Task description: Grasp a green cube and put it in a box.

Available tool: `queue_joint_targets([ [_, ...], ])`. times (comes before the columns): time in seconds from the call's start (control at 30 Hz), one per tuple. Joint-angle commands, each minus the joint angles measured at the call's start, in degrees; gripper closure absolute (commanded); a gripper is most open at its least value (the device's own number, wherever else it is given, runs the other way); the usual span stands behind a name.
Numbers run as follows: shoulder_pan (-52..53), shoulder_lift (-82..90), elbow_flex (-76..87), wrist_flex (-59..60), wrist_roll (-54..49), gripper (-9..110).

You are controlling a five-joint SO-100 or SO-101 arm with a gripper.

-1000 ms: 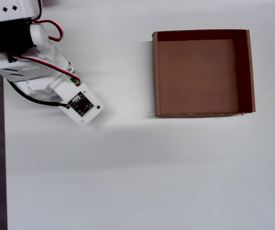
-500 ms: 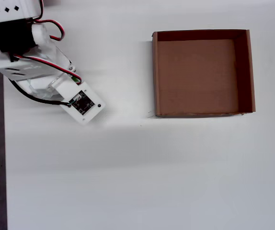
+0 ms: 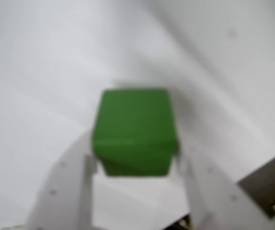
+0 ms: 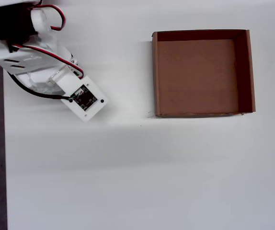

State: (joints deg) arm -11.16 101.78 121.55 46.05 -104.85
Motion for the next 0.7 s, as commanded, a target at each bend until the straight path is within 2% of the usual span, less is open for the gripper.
queue_joint_targets([
  [0.0, -1.5, 4.2, -1.0, 1.6, 0.7, 86],
  [0.5, -15.0, 12.6, -8.3, 19.4, 11.2, 86],
  [0.67, -20.7, 13.4, -12.2, 21.8, 15.6, 86],
])
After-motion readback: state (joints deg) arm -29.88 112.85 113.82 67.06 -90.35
